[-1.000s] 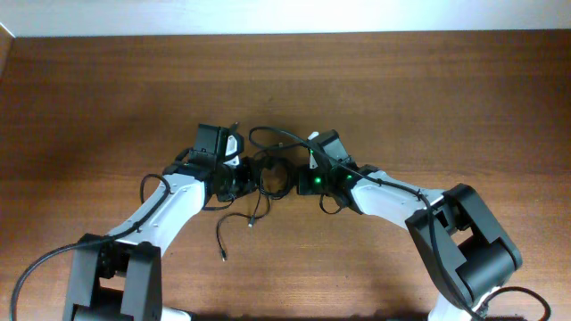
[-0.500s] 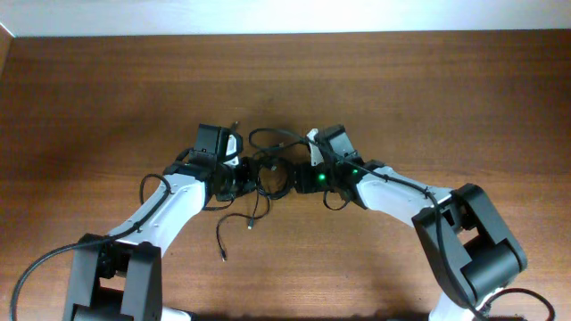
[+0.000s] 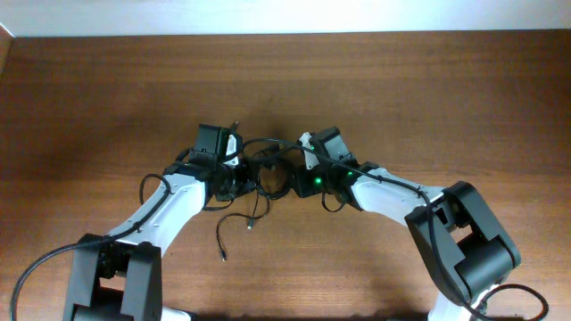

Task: Untangle cables

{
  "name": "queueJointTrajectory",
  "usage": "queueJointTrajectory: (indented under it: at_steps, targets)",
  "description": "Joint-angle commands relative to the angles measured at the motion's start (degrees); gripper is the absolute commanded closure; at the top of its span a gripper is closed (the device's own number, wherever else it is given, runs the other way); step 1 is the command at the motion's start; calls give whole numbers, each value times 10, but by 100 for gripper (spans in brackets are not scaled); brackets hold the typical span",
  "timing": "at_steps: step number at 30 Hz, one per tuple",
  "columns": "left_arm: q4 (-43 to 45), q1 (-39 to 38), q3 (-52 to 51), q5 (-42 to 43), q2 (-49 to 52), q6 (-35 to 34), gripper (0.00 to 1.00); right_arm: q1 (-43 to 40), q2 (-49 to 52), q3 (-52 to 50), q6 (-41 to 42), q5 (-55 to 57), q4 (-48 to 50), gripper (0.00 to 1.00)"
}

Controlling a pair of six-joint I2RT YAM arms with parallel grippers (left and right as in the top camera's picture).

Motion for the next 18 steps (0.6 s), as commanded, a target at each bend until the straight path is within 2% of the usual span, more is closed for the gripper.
queueJointTrajectory:
  at_steps: [1, 5, 10, 11, 13, 18]
  targets:
    - [0, -1, -4, -3, -5, 10, 100, 7, 18, 9, -7, 24, 2, 77]
    - [0, -1, -4, -4, -5, 10, 100, 7, 24, 9, -7, 24, 8, 84]
    - [1, -1, -4, -4, -5, 10, 100, 8, 34, 8, -7, 24, 17, 82]
    - [1, -1, -4, -4, -5, 10, 100, 10, 45, 8, -7, 23, 27, 85]
    - [0, -1, -4, -4, -5, 10, 100, 10, 50, 9, -5, 21, 31, 96]
    - [0, -1, -4, -27, -5, 9, 100, -42, -35, 9, 12, -134, -32, 96]
